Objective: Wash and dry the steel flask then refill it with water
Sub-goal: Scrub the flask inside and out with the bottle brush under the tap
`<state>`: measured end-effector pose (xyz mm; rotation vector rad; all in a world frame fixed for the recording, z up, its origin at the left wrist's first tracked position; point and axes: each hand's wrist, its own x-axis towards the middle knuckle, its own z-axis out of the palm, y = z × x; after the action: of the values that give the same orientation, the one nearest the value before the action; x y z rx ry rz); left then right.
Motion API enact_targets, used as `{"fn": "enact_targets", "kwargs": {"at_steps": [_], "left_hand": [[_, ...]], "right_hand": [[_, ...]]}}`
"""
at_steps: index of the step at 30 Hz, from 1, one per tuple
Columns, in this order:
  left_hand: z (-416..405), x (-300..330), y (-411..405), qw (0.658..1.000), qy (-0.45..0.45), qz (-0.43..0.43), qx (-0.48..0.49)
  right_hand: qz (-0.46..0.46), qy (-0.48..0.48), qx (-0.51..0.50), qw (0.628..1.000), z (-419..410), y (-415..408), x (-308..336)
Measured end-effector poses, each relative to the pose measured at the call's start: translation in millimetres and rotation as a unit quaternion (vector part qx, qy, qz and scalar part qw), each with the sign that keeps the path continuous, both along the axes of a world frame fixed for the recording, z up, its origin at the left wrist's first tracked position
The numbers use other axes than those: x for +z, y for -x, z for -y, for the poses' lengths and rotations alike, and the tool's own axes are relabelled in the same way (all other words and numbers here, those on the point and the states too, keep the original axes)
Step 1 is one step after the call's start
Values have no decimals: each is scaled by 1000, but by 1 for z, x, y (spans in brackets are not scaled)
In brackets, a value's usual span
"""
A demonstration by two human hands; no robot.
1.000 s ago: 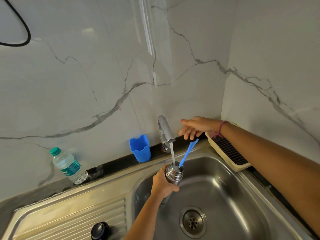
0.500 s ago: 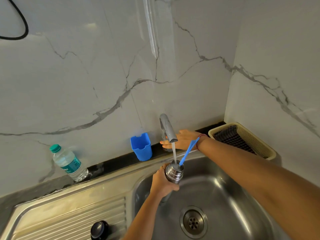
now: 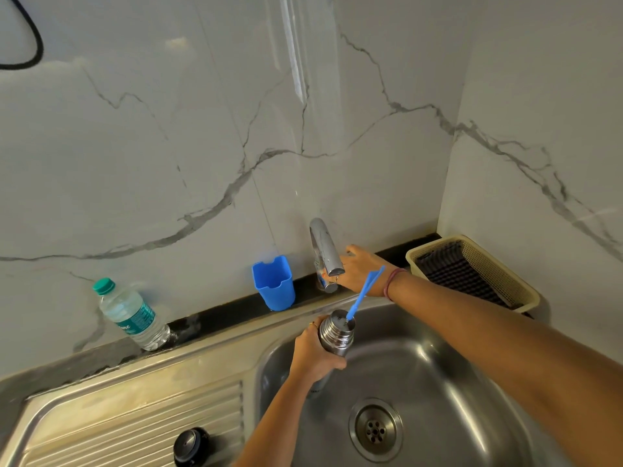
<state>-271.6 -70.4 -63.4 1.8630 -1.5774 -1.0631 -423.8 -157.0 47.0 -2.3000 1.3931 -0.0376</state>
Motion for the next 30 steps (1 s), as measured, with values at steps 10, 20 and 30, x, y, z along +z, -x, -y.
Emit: {"fn": "enact_targets", "kwargs": {"at_steps": [10,20,30], "left_hand": [[-8,3,3,1000,-3,4,4],[-33,12,14,1000,4,-9,20],[-62,43,31,1000,21,-10,-5]], "right_hand": [[204,-116,-45,971,-8,54,0],[417,-184,-170,874,-80,69,-12],[378,-174,-189,889,-147,26,-36]]}}
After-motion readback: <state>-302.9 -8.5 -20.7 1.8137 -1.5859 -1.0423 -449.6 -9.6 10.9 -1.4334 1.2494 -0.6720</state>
